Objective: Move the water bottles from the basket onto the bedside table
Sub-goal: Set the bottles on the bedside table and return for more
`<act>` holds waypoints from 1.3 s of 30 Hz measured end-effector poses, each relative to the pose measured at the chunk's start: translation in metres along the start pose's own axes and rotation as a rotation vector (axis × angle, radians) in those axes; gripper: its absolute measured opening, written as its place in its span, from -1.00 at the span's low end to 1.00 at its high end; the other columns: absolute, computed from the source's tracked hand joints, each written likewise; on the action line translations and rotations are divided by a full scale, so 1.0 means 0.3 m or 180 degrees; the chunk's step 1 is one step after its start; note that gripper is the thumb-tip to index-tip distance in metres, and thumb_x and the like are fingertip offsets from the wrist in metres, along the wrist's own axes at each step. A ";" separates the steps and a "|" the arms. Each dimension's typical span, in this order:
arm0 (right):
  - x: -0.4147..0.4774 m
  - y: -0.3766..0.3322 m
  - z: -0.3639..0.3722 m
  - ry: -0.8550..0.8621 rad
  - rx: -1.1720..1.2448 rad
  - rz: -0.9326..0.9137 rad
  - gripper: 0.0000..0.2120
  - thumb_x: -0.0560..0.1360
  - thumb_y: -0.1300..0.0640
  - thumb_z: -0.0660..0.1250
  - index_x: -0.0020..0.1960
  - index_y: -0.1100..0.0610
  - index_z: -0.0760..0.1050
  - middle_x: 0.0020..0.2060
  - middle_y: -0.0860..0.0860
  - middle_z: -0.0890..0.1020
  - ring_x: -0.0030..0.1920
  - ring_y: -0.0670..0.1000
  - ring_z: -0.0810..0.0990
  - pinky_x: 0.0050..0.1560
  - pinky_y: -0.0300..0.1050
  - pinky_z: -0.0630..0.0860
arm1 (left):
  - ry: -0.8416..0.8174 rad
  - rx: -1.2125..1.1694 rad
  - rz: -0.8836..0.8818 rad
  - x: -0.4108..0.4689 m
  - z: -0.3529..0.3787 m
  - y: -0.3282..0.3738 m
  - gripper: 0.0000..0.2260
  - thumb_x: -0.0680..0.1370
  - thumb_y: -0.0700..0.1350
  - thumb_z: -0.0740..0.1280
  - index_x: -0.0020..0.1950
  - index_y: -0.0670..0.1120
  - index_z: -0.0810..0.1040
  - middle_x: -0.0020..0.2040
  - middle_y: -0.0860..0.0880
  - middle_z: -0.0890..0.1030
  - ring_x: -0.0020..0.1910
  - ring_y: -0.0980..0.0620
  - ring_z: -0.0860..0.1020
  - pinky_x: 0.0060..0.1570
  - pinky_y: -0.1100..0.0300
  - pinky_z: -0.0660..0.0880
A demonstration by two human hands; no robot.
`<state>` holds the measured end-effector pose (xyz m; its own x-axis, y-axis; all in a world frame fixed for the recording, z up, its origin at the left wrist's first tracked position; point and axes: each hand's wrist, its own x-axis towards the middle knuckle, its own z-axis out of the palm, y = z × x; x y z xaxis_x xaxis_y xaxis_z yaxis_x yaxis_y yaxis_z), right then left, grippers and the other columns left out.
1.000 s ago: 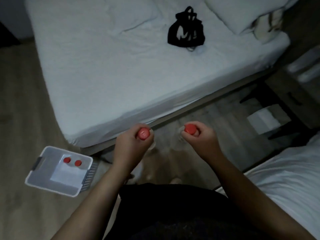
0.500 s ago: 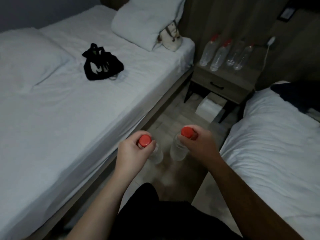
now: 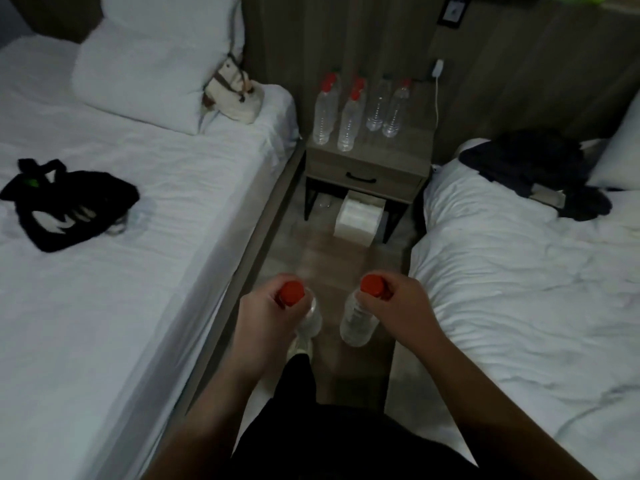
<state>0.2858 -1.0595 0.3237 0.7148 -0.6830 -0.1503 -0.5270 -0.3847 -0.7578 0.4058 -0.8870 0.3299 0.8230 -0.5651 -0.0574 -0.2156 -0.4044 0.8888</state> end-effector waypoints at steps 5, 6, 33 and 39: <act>0.227 -0.069 -0.021 0.0286 0.0202 0.0268 -0.80 0.36 0.09 0.50 -0.04 -0.02 0.59 -0.19 -0.09 0.65 -0.16 -0.09 0.63 -0.08 -0.13 0.57 | -0.0580 0.0458 0.0300 0.321 -0.017 0.021 -0.87 0.43 -0.04 0.45 -0.07 0.09 0.55 -0.22 0.13 0.60 -0.24 0.24 0.59 -0.17 0.36 0.52; 0.270 -0.084 -0.029 0.0337 0.0210 0.0291 -0.81 0.37 0.10 0.50 -0.03 0.00 0.59 -0.20 -0.09 0.65 -0.16 -0.09 0.63 -0.09 -0.15 0.57 | -0.0651 0.0496 0.0344 0.380 -0.017 0.025 -0.86 0.44 -0.02 0.44 -0.04 0.07 0.56 -0.21 0.11 0.61 -0.23 0.23 0.59 -0.15 0.32 0.55; 1.465 0.057 -0.340 0.0588 0.0558 0.0519 -0.84 0.40 0.13 0.48 -0.09 -0.04 0.55 -0.28 -0.22 0.58 -0.21 -0.29 0.55 -0.10 -0.43 0.43 | -0.1147 0.0599 0.0235 1.579 0.515 0.297 -0.80 0.43 0.02 0.44 0.02 0.12 0.55 -0.16 0.23 0.54 -0.14 0.29 0.54 -0.08 0.27 0.52; 1.794 0.119 -0.476 0.0449 0.0408 0.0591 -0.78 0.41 0.04 0.47 0.03 0.01 0.58 -0.23 -0.17 0.59 -0.12 -0.12 0.59 0.02 -0.18 0.48 | -0.0987 0.1047 0.0382 1.867 0.686 0.406 -0.80 0.40 0.06 0.46 -0.01 0.14 0.58 -0.21 0.22 0.57 -0.21 0.27 0.54 -0.12 0.25 0.51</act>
<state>0.5860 -1.5295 0.3065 0.5354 -0.8178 -0.2111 -0.5741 -0.1691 -0.8011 0.7323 -1.4007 0.3124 0.5968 -0.7899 -0.1407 -0.4961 -0.5011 0.7091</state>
